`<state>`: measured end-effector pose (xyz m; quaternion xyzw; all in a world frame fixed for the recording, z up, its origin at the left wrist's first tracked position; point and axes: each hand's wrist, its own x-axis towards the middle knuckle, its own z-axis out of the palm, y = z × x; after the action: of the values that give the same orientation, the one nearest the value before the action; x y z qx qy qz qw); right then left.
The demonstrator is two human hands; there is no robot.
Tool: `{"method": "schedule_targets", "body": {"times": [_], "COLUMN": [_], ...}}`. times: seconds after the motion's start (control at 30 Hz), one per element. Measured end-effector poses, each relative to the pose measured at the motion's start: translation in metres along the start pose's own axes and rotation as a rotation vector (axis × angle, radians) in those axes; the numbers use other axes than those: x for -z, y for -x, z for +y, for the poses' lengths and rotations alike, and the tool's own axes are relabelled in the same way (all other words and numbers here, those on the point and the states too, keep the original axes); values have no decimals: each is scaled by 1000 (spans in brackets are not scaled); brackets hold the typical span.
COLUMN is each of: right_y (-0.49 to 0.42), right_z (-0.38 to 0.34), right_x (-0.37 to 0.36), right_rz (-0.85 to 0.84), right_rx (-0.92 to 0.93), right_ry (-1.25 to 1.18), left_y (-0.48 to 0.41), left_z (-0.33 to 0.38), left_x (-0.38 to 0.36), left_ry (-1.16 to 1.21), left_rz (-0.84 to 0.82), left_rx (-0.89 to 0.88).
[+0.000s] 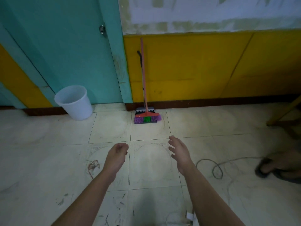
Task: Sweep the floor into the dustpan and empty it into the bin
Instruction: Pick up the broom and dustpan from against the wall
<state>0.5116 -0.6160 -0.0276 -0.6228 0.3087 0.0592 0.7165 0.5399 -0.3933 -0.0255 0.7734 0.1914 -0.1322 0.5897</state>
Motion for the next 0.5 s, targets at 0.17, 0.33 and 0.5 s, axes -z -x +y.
{"method": "schedule_targets", "body": {"times": [0.17, 0.33, 0.5], "right_y": [-51, -120, -218], "right_z": [-28, -62, -111], "right_x": [-1, -16, -39], "right_rz": [-47, -52, 9], "right_rx": [-29, -21, -2], "right_ry": [71, 138, 219], "left_y": [-44, -119, -227], "left_z": [28, 54, 85], "left_x": [-24, -44, -66], "left_ry": [20, 70, 83], "left_rz": [16, 24, 6], "left_rx": [-10, 1, 14]}}
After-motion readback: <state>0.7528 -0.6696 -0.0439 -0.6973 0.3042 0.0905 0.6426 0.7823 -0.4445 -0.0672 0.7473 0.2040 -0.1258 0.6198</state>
